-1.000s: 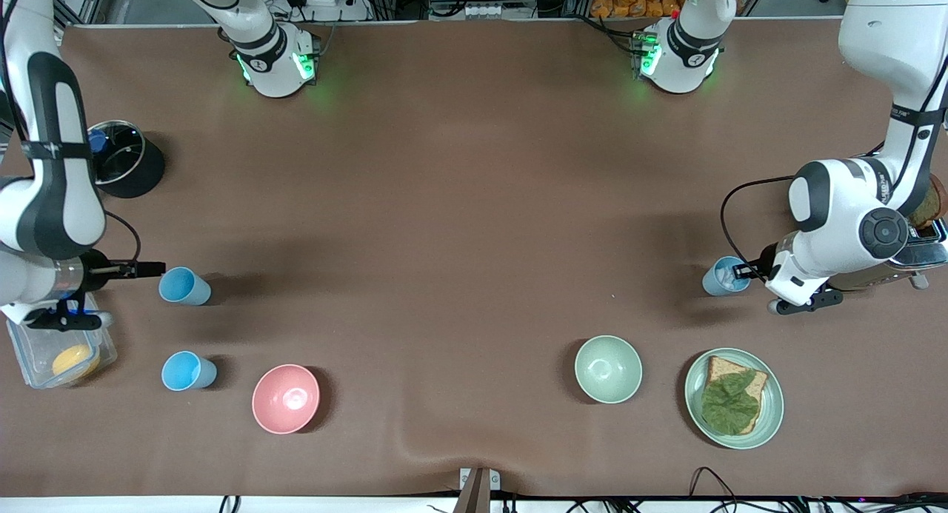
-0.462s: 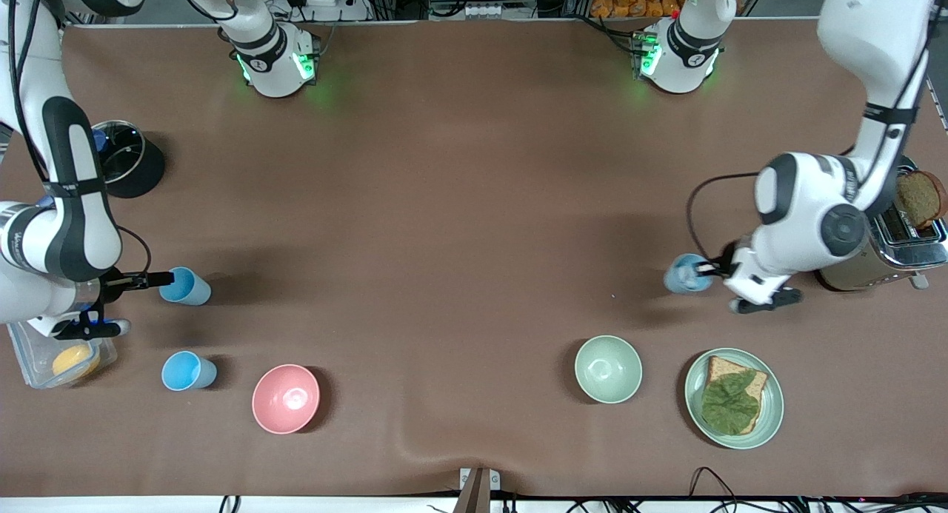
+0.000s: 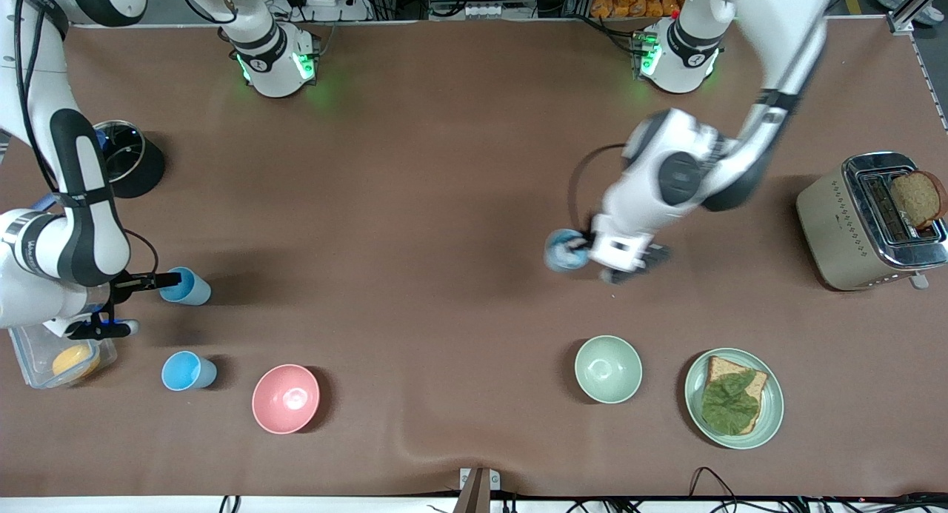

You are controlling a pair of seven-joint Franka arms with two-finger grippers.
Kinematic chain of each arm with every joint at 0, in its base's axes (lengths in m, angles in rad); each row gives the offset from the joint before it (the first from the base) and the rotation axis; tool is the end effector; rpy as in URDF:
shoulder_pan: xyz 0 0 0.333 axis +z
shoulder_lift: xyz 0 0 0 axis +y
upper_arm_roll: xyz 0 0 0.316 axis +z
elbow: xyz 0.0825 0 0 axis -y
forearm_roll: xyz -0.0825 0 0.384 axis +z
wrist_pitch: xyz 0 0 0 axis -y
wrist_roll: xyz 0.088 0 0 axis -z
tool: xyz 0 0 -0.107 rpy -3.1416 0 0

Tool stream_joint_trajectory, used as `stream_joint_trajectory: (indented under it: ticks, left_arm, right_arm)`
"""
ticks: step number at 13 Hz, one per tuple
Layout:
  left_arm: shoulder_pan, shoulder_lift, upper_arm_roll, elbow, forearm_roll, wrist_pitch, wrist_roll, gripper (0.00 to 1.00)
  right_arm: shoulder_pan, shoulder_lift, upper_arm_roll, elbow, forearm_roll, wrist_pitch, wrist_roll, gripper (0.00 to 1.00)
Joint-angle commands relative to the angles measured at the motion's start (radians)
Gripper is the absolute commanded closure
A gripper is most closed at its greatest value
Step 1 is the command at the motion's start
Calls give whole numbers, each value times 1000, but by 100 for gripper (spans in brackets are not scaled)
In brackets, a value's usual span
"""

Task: Stack blue cups with both arms
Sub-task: 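Carry the cup to the table middle with the left gripper while the right gripper lifts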

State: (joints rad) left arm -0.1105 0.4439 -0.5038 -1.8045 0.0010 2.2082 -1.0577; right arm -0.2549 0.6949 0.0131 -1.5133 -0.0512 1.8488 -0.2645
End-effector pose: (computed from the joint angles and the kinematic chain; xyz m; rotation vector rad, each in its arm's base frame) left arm 0.5423 -0.3507 0.3279 2.8969 0.7176 -0.2174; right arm 0.6475 -0.1650 0.2296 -3.0382 -0.0671 0.5486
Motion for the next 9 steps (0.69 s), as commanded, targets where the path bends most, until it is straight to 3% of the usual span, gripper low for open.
stream_joint_trajectory:
  ticks: [1,3,5,6,9]
  left_arm:
    - [-95,119,11,143,71,-13,-184,100]
    - [-150,162,11,174,180,-13,-313,100]
    - [-185,194,11,186,215,-8,-381,100]
    - [-210,208,11,207,218,1,-404,100]
    - [-251,239,11,215,223,57,-467,100]
  right_arm:
    - [-15,34,15,5,30,36,-12,8]
    - [-7,44,15,5,43,41,-12,22]
    - [-7,46,16,-2,45,40,-12,93]
    - [-10,46,18,-4,45,38,-12,100]
    - [-14,46,19,-4,45,35,-13,100]
